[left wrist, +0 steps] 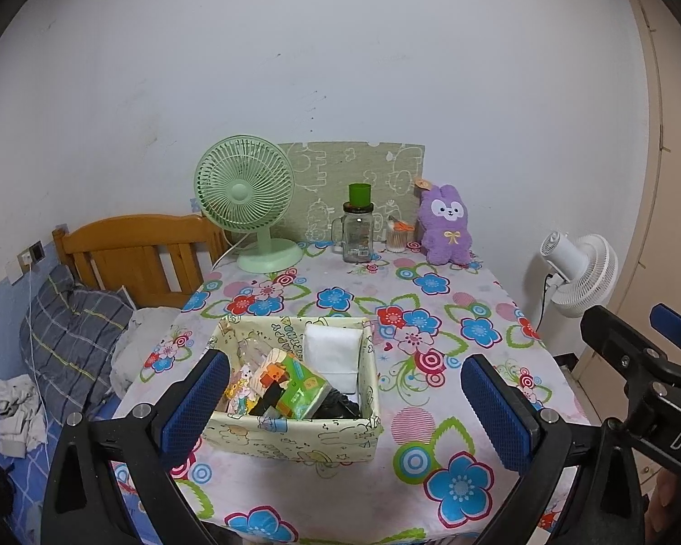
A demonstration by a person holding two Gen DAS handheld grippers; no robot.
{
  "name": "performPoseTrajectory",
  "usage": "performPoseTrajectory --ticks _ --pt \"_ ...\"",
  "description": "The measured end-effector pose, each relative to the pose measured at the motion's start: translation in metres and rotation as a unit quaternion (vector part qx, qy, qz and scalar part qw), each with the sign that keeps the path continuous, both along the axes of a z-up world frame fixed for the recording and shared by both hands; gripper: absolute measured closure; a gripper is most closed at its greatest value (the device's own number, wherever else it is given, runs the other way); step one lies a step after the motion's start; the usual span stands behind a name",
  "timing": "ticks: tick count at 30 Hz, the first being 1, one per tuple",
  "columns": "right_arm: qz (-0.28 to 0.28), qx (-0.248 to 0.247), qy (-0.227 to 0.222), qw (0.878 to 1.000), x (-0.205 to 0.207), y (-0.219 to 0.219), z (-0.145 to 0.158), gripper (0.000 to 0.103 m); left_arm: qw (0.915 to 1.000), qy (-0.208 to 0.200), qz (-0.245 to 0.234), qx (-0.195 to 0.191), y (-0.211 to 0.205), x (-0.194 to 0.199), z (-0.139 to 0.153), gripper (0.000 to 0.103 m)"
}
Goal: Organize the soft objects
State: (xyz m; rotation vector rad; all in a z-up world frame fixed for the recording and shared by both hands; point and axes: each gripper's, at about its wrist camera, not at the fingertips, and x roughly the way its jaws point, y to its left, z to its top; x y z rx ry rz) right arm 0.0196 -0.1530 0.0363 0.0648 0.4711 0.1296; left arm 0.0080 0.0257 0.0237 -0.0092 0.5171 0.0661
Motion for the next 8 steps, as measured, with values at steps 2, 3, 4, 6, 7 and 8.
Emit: performPoseTrajectory --ticks 2,3,4,6,7,8 --pt "0.0 -0.001 0.0 1.0 0.0001 0.0001 0.0 0.002 1.0 0.001 0.0 0.0 -0.0002 0.0001 -0.0001 0.0" --pt "-0.001 -0.001 0.001 1.0 0.0007 0.0002 -0.0002 0.002 1.0 0.002 -0.001 -0.001 0.0003 0.0007 -0.0004 0.0" --pt "-0.001 -0.001 0.001 1.0 0.0011 0.0005 -0.0008 0.002 1.0 0.003 -0.002 -0.001 0.0007 0.0007 -0.0006 0.0" --pt "0.0 0.0 0.001 1.0 0.0014 0.0005 -0.0011 0.002 1.0 0.005 -0.002 -0.003 0.0019 0.002 -0.0012 0.0" --pt "-0.001 0.0 0.002 1.0 0.0016 0.0004 -0.0012 0.002 1.0 0.005 -0.002 -0.004 0.0025 0.0024 -0.0014 0.0" --pt "0.0 0.0 0.001 1.0 0.0013 0.0003 -0.0009 0.002 1.0 0.006 -0.001 -0.004 0.0021 0.0034 -0.0017 0.0"
